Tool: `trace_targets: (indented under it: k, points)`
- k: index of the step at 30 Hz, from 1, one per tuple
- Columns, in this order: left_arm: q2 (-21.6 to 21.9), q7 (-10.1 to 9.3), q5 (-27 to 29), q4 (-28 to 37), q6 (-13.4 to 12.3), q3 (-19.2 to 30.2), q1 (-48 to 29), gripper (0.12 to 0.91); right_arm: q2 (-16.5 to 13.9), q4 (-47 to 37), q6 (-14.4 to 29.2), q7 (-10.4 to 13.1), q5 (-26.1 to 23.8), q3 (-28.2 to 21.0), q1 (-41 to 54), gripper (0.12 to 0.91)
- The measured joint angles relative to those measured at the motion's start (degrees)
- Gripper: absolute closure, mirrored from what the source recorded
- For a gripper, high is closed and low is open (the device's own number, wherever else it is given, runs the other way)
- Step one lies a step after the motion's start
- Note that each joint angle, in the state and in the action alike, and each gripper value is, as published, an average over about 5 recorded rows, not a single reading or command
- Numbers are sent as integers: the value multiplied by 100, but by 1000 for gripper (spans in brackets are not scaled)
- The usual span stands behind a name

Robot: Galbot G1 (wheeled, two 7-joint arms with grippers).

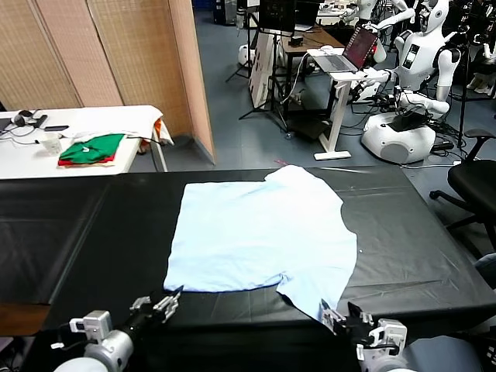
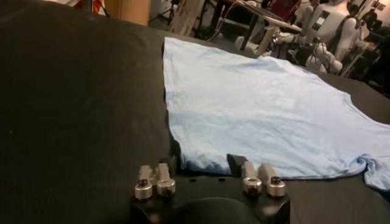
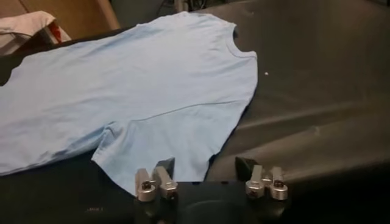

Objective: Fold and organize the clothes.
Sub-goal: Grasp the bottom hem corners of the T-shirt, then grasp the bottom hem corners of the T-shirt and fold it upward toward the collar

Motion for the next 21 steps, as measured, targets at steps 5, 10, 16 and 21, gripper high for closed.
trace_targets:
  k: [5, 10, 16, 21]
  points:
    - [-22, -42, 29, -3, -24, 6, 40, 843, -67, 297, -88, 96, 10, 28, -203, 885]
    - [-54, -156, 73, -116, -48, -88, 158, 886, -106, 678, -146, 234, -30, 24, -504, 885]
    - [-120, -231, 98, -410, -77, -336, 504, 885, -140, 925, -174, 273, -86, 9, -807, 885]
    - [-220, -264, 222, -680, -162, -559, 862, 885, -169, 954, -161, 239, -87, 16, -834, 885]
